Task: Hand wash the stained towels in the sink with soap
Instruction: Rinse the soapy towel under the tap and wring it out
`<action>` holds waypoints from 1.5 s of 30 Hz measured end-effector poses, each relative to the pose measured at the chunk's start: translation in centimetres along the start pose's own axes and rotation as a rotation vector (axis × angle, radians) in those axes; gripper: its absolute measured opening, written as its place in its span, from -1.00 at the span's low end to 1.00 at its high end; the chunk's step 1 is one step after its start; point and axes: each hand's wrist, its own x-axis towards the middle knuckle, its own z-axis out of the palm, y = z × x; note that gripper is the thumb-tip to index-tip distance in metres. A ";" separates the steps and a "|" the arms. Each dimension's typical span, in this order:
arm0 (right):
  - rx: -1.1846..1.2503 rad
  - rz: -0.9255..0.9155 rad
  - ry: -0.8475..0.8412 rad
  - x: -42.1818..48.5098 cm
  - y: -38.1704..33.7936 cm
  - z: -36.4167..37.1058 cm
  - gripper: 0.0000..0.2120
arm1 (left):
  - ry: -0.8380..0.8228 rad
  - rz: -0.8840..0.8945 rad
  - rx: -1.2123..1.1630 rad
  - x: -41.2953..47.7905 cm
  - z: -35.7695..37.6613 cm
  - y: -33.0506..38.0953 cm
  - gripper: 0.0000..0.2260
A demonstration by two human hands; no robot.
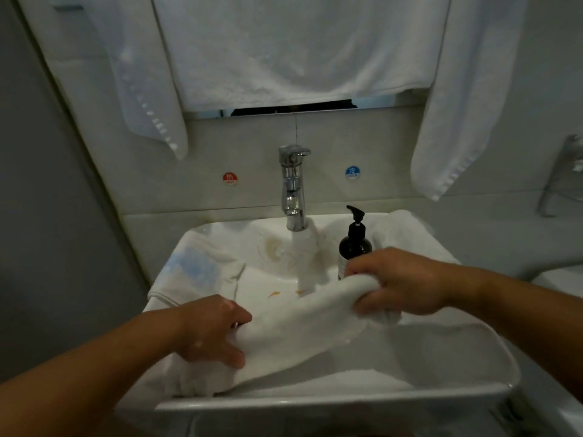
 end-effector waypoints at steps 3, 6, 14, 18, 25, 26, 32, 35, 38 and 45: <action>0.070 -0.060 0.036 1.1 -1.9 -2.4 -0.70 | 0.185 0.142 -0.183 0.5 -1.8 3.6 -0.12; 0.140 -0.077 0.069 2.2 -2.9 -3.1 -0.71 | 0.475 0.308 -0.527 2.0 -2.4 8.1 0.04; 0.577 0.083 0.280 0.7 -1.6 -0.9 -0.70 | 0.606 0.137 -0.334 5.0 -2.3 11.2 -0.54; 0.750 0.211 0.080 -0.1 -1.4 -0.5 -0.56 | 0.670 0.193 -0.315 6.2 -2.0 11.3 -0.71; 0.274 0.122 0.300 0.4 -0.5 0.9 -0.67 | 0.621 0.182 -0.242 7.6 -1.0 10.5 -0.70; 0.190 0.080 0.326 0.5 -0.1 1.3 -0.65 | 0.594 0.180 -0.252 7.8 -0.9 10.5 -0.66; 0.560 0.265 -0.082 1.8 0.7 0.4 -0.42 | 0.709 0.218 -0.247 8.0 -0.2 10.8 -0.71; 0.883 0.380 -0.450 2.7 1.1 0.3 -0.34 | 0.744 0.236 -0.209 7.3 -0.4 10.8 -0.74; 0.930 0.386 -0.627 2.9 0.7 -0.3 -0.37 | 0.742 0.257 -0.079 7.0 -0.4 11.1 -0.73; 0.093 0.380 -0.282 2.7 -1.1 2.5 -0.57 | 0.615 0.180 0.085 7.5 -0.1 11.1 -0.69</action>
